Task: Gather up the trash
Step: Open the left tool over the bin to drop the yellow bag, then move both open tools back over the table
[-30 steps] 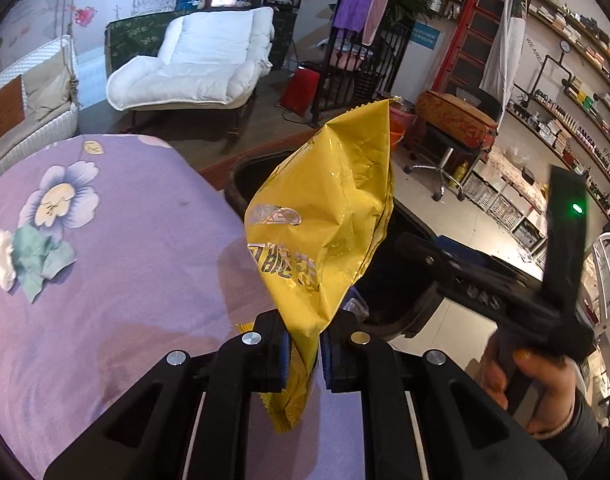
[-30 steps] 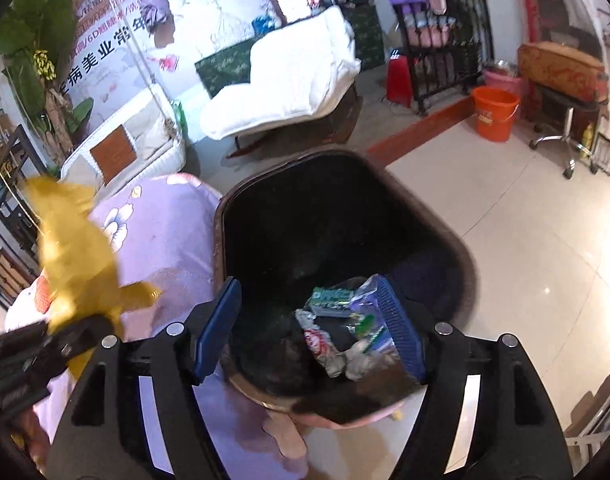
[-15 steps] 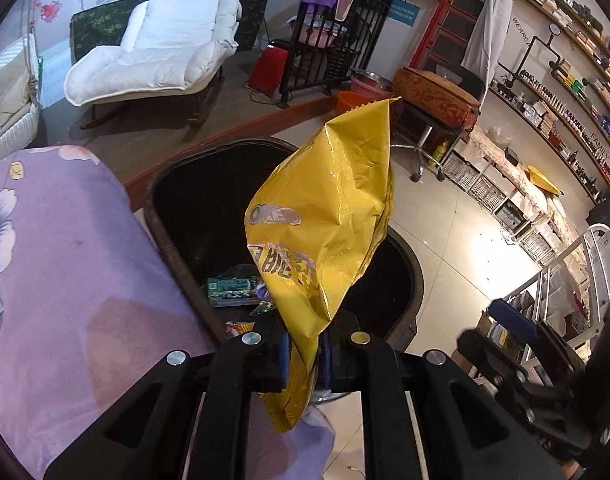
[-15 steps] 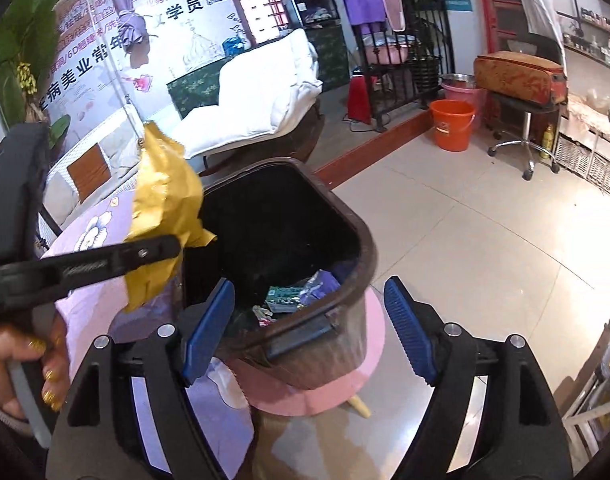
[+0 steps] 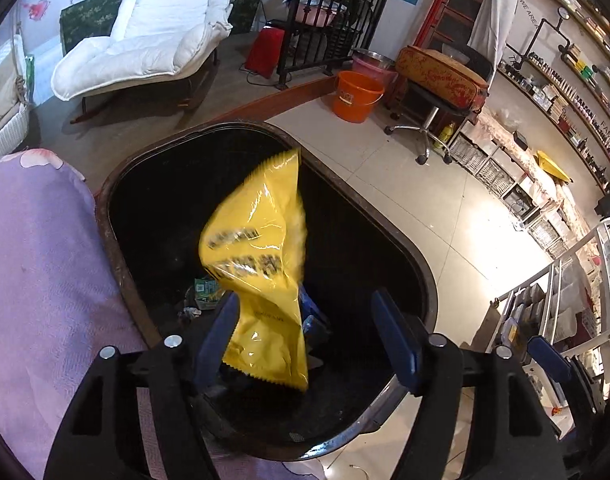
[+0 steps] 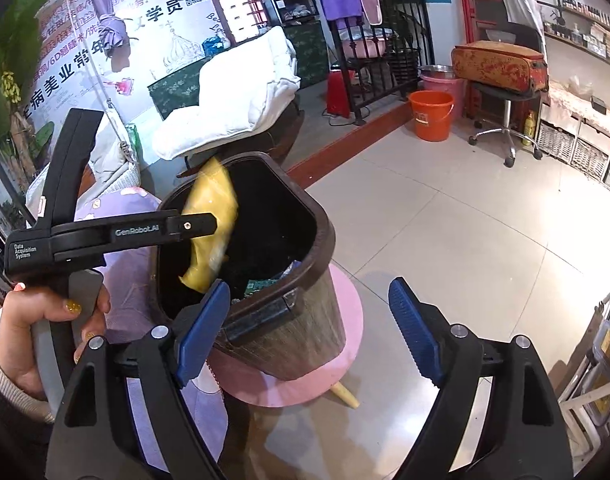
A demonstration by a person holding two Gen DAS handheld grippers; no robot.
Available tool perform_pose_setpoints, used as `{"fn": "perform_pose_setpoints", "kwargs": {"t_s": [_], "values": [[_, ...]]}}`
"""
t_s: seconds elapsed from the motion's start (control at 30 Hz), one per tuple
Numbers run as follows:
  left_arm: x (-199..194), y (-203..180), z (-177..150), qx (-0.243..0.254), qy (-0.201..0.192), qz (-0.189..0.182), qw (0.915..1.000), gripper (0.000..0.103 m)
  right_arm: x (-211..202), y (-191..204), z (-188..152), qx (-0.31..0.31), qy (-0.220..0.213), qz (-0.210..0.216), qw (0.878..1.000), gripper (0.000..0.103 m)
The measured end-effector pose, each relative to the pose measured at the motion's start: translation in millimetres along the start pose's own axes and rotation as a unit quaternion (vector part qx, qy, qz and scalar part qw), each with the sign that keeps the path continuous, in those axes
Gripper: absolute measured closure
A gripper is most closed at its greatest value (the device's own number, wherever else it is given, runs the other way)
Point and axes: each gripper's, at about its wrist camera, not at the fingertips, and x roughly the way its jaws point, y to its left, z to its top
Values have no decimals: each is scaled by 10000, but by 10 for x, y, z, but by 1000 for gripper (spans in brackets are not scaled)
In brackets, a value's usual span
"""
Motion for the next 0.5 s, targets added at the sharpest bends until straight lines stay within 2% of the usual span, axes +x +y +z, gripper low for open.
{"fn": "perform_pose_setpoints", "kwargs": {"t_s": [0.17,0.3,0.5], "values": [[-114,26,-29,-34,-208,-30,9998,27,28,-8,1,22,35,-28,10000,21],[-362,48,-101,-10,-559,28,9984,23,51,24,-14,14,52,-8,10000,20],[-691,109,-237,-34,-976,307,9947,18,88,136,-14,-71,98,36,9999,18]]}}
